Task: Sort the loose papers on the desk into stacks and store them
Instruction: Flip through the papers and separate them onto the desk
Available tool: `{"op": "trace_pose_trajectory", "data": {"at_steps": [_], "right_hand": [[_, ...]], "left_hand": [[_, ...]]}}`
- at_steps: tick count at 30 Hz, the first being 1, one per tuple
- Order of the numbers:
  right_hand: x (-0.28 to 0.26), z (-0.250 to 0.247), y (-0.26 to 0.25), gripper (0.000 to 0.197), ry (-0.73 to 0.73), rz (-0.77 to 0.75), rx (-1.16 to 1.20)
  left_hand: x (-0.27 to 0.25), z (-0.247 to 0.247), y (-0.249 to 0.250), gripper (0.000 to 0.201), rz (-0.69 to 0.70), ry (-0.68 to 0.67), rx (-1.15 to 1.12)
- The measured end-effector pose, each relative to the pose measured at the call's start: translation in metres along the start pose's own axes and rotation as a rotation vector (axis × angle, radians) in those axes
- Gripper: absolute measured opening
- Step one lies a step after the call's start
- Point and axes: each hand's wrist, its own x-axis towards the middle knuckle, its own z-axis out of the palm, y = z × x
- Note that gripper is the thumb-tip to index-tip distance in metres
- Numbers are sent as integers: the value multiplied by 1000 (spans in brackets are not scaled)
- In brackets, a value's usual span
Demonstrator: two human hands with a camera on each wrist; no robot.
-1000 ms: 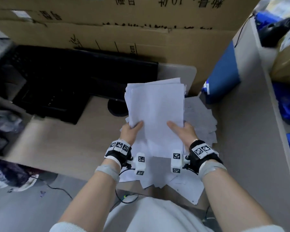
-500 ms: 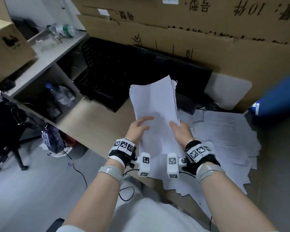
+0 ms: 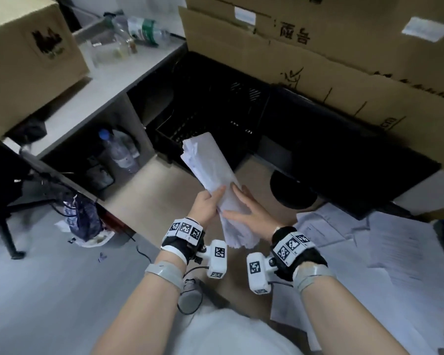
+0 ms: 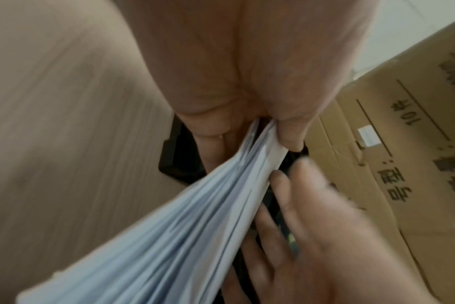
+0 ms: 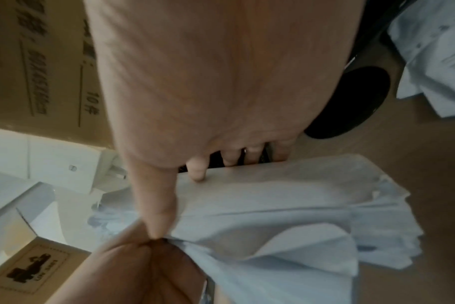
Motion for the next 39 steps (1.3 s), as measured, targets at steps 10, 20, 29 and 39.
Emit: {"op": "trace_pose_trajectory", "data": {"at_steps": [10,20,29,39], "right_hand": [[76,67,-42,87,168,82,110],[96,68,-59,39,170,119,234],[98,77,-75,28,88,73,462],[96,86,-91,11,199,-31,421]], "left_hand": [[49,-97,28,53,-132,-50,22],[49,-112,38,33,-79,2,85],[30,-131,53,23,-31,206,180],[34,-154,72,10,13,201,67]]}}
